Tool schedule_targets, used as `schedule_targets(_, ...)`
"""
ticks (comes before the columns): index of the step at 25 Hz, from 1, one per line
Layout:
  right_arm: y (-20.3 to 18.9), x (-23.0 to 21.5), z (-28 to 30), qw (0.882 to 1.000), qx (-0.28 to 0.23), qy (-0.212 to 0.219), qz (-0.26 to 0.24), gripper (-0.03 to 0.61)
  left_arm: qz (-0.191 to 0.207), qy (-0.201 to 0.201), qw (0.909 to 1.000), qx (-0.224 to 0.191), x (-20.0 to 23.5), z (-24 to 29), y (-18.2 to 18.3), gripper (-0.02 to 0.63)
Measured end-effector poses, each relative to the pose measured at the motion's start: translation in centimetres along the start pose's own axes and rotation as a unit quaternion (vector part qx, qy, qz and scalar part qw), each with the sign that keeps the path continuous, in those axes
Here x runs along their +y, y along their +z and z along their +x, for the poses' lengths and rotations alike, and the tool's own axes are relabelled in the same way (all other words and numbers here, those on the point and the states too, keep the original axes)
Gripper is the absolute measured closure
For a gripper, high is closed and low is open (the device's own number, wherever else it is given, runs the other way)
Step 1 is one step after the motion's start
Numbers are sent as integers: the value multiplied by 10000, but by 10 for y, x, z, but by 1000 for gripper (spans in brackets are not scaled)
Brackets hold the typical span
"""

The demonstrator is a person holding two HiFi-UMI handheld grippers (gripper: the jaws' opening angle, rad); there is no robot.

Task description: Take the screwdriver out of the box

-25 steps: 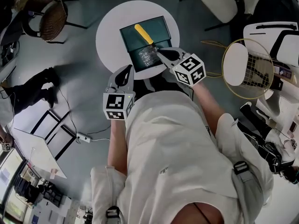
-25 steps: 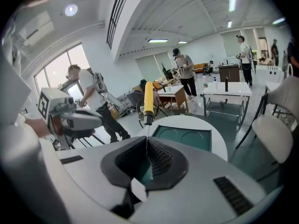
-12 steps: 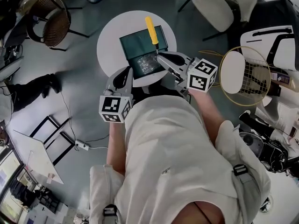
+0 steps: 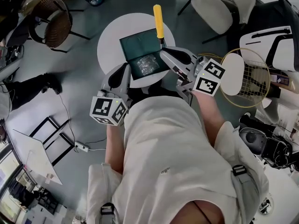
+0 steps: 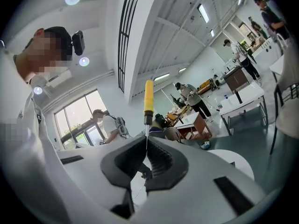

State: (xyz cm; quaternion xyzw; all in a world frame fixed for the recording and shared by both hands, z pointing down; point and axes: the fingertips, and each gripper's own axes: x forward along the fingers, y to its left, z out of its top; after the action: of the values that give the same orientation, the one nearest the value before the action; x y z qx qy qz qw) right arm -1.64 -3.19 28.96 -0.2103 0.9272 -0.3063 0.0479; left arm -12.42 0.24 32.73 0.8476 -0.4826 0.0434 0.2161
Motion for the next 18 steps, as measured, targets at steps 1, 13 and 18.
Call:
schedule_targets(1, 1, 1, 1, 10000, -21, -4, -37, 558, 28, -11, 10000, -12, 0, -1, 2, 604)
schedule_targets(13, 1, -1, -10, 9996, -64, -204, -166, 558, 87, -40, 9999, -92, -6, -5, 9, 604)
schedule_targets(18, 1, -4, -10, 9995, -47, -237, -184, 558, 94, -32, 9999, -95, -5, -3, 10, 604)
